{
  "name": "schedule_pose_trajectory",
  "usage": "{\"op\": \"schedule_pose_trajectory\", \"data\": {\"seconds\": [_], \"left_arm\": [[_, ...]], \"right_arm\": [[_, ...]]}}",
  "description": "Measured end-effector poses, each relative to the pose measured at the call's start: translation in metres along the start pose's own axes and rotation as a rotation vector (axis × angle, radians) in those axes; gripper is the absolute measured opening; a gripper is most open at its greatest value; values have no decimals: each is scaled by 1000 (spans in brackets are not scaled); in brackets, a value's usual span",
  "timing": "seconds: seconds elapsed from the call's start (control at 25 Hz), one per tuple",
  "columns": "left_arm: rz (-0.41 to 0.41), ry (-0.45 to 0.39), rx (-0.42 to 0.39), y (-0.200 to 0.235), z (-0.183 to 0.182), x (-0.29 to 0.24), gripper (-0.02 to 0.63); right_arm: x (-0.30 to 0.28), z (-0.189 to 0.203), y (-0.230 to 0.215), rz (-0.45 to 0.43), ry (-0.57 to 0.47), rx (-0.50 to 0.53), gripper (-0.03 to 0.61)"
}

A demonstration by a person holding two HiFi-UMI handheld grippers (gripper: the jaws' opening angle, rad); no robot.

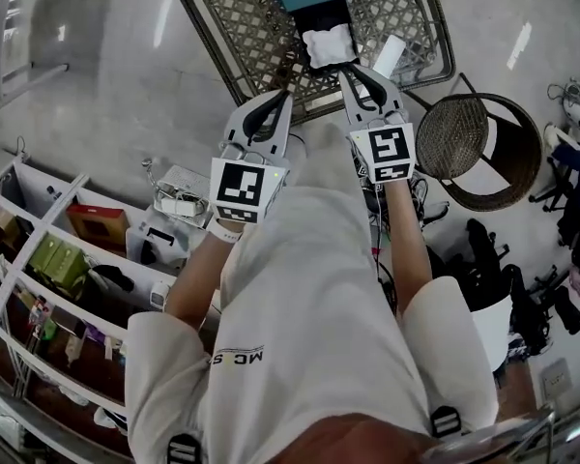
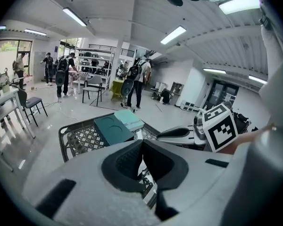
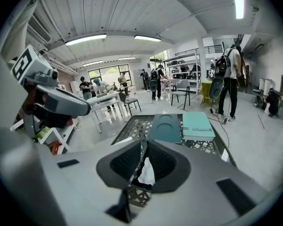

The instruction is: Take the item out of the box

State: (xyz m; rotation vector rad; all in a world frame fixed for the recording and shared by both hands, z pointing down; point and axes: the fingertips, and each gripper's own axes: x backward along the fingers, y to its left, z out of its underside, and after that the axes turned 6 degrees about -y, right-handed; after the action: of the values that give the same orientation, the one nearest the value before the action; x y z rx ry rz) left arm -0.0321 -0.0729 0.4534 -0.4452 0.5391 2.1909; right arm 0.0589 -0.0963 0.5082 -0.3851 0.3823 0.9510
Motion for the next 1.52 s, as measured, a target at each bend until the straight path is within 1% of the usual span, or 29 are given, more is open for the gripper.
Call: {"op": "schedule_pose_trajectory", "data": {"seconds": [0.04,0.16,0.32,0.48,0.56,0.64,0.76,0.96,1.08,1.2,1.36,1.52], "left_arm": [[2,9,7,3,7,-3,26],[1,39,48,14,26,-17,26],[-15,71,66,29,50,-31,26],[-22,88,89,37,70,-38,26],[-30,99,99,43,80,-41,26],[-41,111,106,49,88,-42,26],[-40,124,109,54,97,-46,26],[-30,136,102,58,106,-51,26],[-27,139,104,57,107,-51,26],[-21,138,104,56,107,-52,26],[-22,134,104,59,105,-53,26],[-30,129,100,61,106,-49,26]], "right_arm": [[-7,8,2,-7,17,-1,64],[-30,28,4,-20,72,-4,72],[-57,56,2,-28,146,4,99],[-74,82,-10,-1,238,33,115],[-83,95,-14,8,275,24,117],[-91,107,-15,8,308,14,118],[-98,126,-19,23,367,28,121],[-108,144,-22,37,437,45,121],[-111,149,-22,37,486,88,109],[-113,153,-26,55,514,122,93],[-114,154,-27,61,522,140,30],[-112,153,-26,64,518,143,15]]}}
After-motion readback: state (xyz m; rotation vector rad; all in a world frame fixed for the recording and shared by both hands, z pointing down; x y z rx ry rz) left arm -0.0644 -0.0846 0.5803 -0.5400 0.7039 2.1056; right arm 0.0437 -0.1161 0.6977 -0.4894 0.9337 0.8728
